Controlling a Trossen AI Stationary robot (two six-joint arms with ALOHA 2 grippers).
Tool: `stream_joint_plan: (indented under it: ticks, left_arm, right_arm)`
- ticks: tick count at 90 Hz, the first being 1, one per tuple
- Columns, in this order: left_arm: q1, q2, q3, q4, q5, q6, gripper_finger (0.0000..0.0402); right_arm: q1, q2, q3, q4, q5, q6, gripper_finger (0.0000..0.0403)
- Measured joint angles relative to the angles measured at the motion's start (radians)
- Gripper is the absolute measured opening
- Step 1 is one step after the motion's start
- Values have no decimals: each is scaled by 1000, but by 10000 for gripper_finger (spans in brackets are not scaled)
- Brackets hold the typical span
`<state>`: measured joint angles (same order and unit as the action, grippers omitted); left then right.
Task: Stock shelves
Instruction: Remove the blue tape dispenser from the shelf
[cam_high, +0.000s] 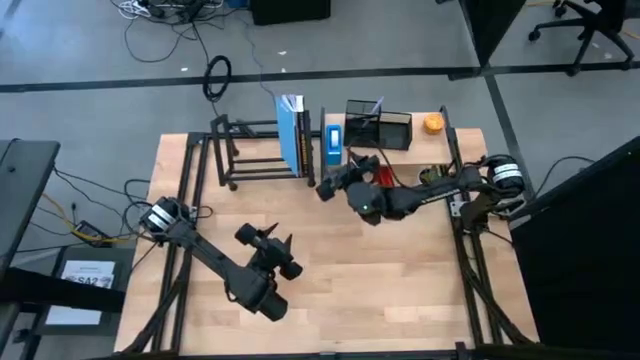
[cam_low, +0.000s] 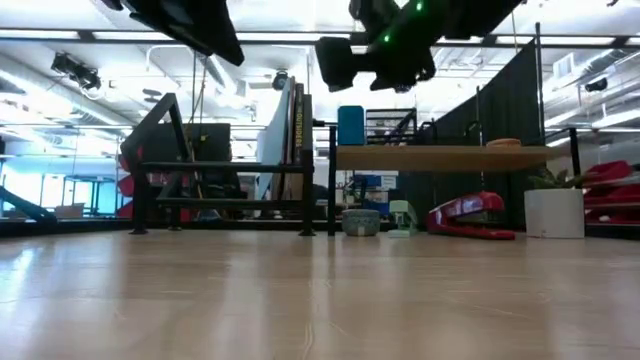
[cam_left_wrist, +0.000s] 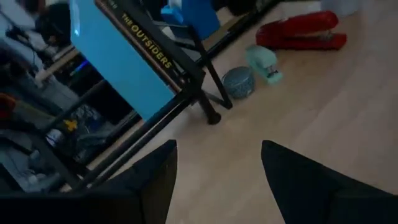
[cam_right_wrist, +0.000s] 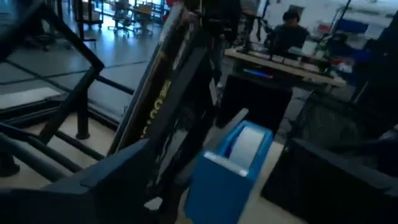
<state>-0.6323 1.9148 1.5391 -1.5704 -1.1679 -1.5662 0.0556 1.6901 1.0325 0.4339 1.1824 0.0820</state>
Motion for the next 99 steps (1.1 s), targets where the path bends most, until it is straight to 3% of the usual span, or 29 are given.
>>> stream_joint_plan:
  ticks: [21, 37, 61, 76, 86, 99]
  left_arm:
    - [1, 0, 0, 0, -15, 11, 214]
    - [1, 0, 0, 7, -25, 11, 214]
    - [2, 0, 0, 10, -25, 10, 214]
    - [2, 0, 0, 14, -25, 10, 214]
    - [2, 0, 0, 14, -25, 10, 214]
    - [2, 0, 0, 14, -25, 10, 214]
  right_arm:
    - [-79, 10, 1, -73, -38, 186, 340]
    - [-131, 10, 1, -157, -150, 235, 317]
    - [-137, 7, 1, -223, -150, 256, 294]
    - [-161, 6, 1, -281, -224, 318, 288]
    - [-193, 6, 1, -311, -293, 379, 259]
    - [-220, 5, 1, -314, -341, 400, 193]
